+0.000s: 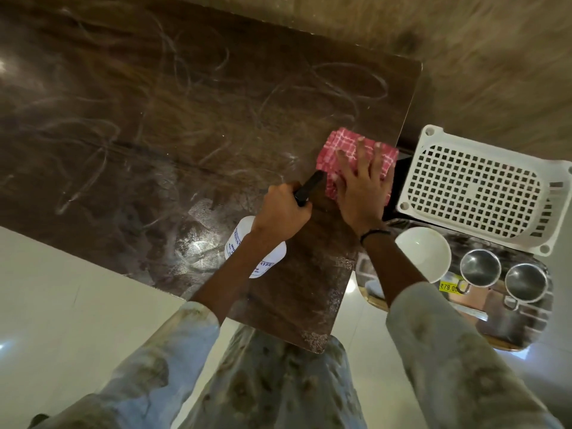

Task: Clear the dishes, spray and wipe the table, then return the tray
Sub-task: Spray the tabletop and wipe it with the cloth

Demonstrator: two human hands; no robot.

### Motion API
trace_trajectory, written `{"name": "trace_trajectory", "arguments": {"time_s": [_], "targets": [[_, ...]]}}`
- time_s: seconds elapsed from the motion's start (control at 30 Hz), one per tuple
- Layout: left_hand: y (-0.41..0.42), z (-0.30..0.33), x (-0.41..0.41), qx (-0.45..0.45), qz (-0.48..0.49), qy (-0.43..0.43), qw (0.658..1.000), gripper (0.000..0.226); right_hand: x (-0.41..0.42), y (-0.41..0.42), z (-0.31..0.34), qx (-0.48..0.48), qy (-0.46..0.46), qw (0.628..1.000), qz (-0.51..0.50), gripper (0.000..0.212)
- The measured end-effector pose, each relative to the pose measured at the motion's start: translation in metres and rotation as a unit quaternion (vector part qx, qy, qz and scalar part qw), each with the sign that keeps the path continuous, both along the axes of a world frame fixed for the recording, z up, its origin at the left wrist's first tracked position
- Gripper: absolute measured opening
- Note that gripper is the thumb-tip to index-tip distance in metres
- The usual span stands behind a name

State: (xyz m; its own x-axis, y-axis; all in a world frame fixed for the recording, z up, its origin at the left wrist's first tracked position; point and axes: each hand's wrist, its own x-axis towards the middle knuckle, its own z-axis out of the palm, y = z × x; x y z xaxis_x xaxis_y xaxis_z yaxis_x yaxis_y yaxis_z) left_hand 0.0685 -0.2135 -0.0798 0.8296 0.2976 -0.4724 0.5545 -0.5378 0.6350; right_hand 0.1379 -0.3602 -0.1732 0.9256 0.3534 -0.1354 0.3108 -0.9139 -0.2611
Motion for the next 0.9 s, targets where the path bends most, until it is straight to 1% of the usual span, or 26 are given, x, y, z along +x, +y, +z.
{"name": "trace_trajectory", "arguments": {"time_s": [0.07, 0.13, 0.2, 0.27, 0.33, 0.4, 0.5, 0.57, 0.6, 0.67, 0.73, 0.8, 0.83, 0.9], "targets": [[0.003, 0.000, 0.003, 0.009, 0.015, -0.008, 1.000, 0.012, -0.013, 0.018, -0.002, 0.001, -0.010, 0.999, 0.049, 0.043], [0.003, 0.003, 0.006, 0.008, 0.026, -0.006, 1.000, 0.013, -0.043, 0.025, -0.005, 0.018, -0.013, 0.995, 0.097, 0.043], [0.002, 0.009, 0.008, -0.005, 0.023, 0.003, 1.000, 0.012, -0.070, 0.014, -0.006, 0.023, 0.002, 0.990, 0.137, 0.045], [0.003, 0.011, 0.010, -0.012, 0.015, 0.015, 1.000, 0.012, -0.081, -0.013, -0.005, -0.011, -0.001, 0.985, 0.172, 0.047], [0.005, 0.012, 0.011, -0.010, 0.006, 0.019, 1.000, 0.015, -0.069, -0.035, -0.002, -0.039, -0.008, 0.986, 0.165, 0.049], [0.005, 0.011, 0.011, -0.007, 0.001, 0.019, 1.000, 0.016, -0.042, -0.039, -0.003, -0.054, -0.009, 0.992, 0.113, 0.048], [0.007, 0.011, 0.011, -0.001, 0.001, 0.013, 1.000, 0.017, -0.002, -0.011, -0.002, -0.029, -0.002, 0.999, 0.019, 0.048], [0.010, 0.008, 0.012, 0.001, 0.012, 0.004, 1.000, 0.019, 0.008, 0.014, -0.002, -0.019, 0.005, 1.000, 0.000, 0.049], [0.011, 0.007, 0.014, 0.003, 0.017, 0.000, 1.000, 0.019, 0.005, 0.024, -0.002, -0.013, 0.004, 1.000, 0.009, 0.048], [0.012, 0.005, 0.017, 0.004, 0.024, 0.000, 1.000, 0.017, -0.007, 0.032, -0.003, -0.003, -0.010, 0.998, 0.060, 0.044], [0.011, 0.004, 0.022, 0.001, 0.023, 0.007, 1.000, 0.011, -0.023, 0.021, -0.004, -0.003, -0.020, 0.991, 0.136, 0.043], [0.008, 0.002, 0.028, -0.006, 0.014, 0.012, 1.000, 0.009, -0.034, -0.004, -0.005, -0.011, -0.026, 0.984, 0.179, 0.045], [0.007, 0.002, 0.033, -0.009, 0.006, 0.014, 1.000, 0.008, -0.034, -0.017, -0.005, -0.015, -0.029, 0.984, 0.176, 0.046], [0.003, 0.003, 0.043, -0.023, -0.008, 0.011, 1.000, 0.009, -0.024, -0.034, -0.003, -0.019, -0.033, 0.991, 0.132, 0.045]]}}
